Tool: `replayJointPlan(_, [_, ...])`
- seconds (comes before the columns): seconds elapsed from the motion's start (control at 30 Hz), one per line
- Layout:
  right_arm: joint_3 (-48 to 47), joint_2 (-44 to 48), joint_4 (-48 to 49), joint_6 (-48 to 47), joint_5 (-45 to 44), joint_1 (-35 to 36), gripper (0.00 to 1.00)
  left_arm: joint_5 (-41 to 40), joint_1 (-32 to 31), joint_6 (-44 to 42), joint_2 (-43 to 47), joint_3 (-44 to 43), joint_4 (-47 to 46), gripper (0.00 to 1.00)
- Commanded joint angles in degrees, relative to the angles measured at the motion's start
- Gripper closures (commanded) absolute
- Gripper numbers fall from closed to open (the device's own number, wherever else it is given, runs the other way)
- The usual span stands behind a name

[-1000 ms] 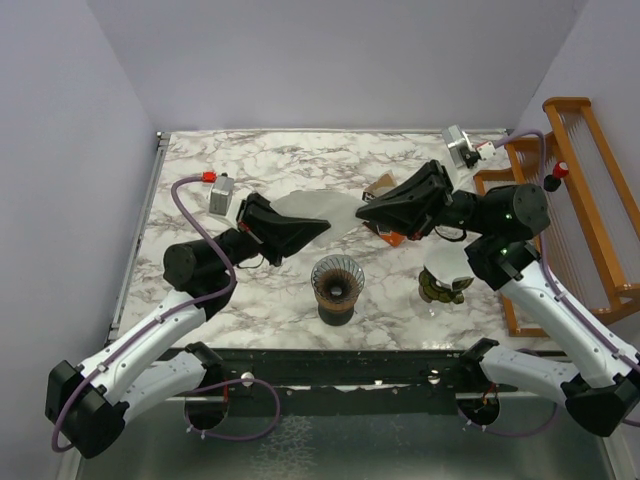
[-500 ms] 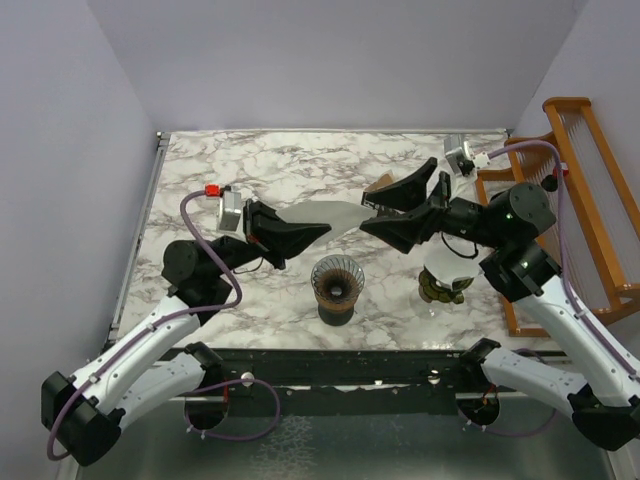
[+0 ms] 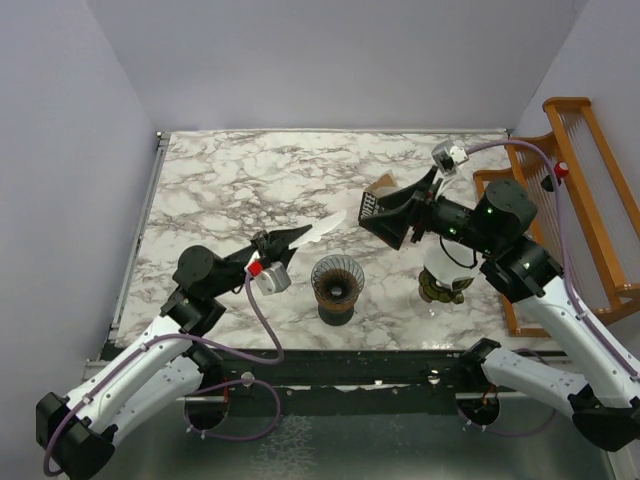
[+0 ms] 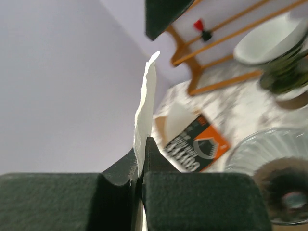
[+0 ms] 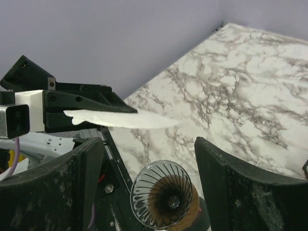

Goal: Place the coffee filter in the dripper
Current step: Place the coffee filter in the coffee dripper.

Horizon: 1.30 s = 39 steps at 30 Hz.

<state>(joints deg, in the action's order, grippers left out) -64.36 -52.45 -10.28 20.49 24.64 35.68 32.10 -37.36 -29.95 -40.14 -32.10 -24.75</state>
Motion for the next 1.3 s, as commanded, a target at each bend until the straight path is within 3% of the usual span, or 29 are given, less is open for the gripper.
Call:
replayJointPlan(0.0, [-2.5,-2.97,-4.9,4.19,3.98,0.36,0.19,-10.68,-0.04,-24.14,-0.49,-0.38,3.47,1.0])
replayJointPlan(0.27, [-1.04,-4.67,1.78,13.39,5.54,1.05,0.25,-17.63,-0.08,-38.76,-3.72,0.13,0.76,1.0])
replayJointPlan(0.43, [-0.67,-7.18,8.72,19.19,6.19,4.93,0.26,-18.56,-0.06,-38.09,-2.96,3.51,-4.81,1.0])
replayJointPlan(0.7, [0.05,-10.58,16.64,22.0,1.27,13.1,0.27,-19.03,-0.16,-36.51,-1.9,4.43,-5.99,1.0])
replayJointPlan(0.9, [0.62,-10.75,15.12,21.43,-5.15,14.06,0.31,-18.82,-0.25,-35.44,-0.75,5.26,-6.01,1.0])
replayJointPlan(1.27, [0.56,-12.42,18.5,23.76,-3.63,15.1,0.33,-18.3,-0.33,-34.83,-0.25,5.2,-6.01,1.0])
